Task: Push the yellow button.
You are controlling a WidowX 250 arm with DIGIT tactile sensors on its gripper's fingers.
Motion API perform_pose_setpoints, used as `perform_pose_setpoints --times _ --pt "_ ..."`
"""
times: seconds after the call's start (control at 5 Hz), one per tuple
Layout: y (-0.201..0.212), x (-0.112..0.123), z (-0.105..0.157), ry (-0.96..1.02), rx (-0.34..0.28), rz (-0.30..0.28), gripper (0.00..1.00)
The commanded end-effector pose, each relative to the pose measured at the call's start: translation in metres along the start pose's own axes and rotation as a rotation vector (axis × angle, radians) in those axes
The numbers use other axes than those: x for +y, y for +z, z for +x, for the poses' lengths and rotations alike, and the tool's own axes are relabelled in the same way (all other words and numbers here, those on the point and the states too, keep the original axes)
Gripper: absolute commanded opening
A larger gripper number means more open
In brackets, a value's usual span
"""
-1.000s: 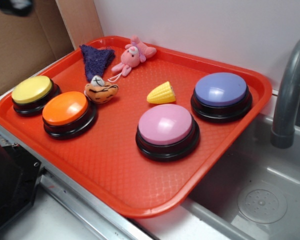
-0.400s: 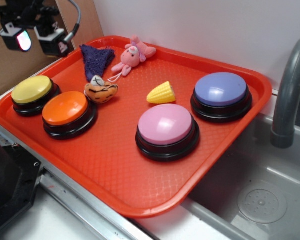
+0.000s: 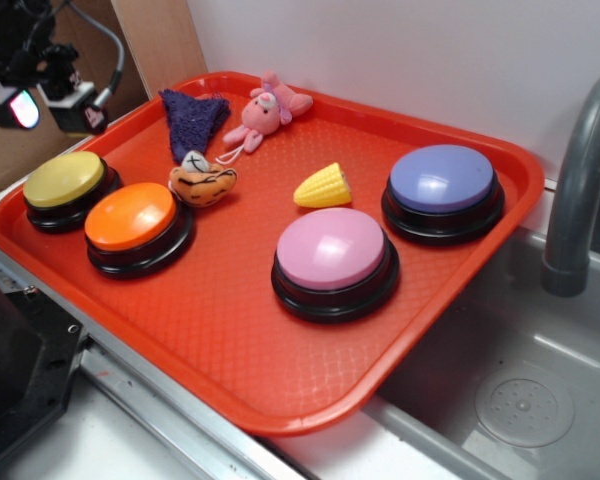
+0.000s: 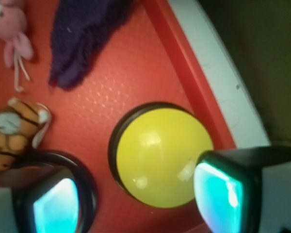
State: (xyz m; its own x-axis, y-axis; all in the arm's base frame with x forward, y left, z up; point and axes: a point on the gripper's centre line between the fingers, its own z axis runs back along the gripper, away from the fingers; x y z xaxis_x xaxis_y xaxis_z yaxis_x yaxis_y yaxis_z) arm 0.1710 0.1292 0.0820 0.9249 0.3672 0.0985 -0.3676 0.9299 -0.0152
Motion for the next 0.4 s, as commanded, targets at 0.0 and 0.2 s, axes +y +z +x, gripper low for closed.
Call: perform_pose_setpoints --times 0.0,0.2 --pt "-0.0393 0.0071 0.0179 -0.023 0.010 0.036 1.00" --pt "-0.0385 0.0059 0.0182 -0.035 0.001 0.049 1.00"
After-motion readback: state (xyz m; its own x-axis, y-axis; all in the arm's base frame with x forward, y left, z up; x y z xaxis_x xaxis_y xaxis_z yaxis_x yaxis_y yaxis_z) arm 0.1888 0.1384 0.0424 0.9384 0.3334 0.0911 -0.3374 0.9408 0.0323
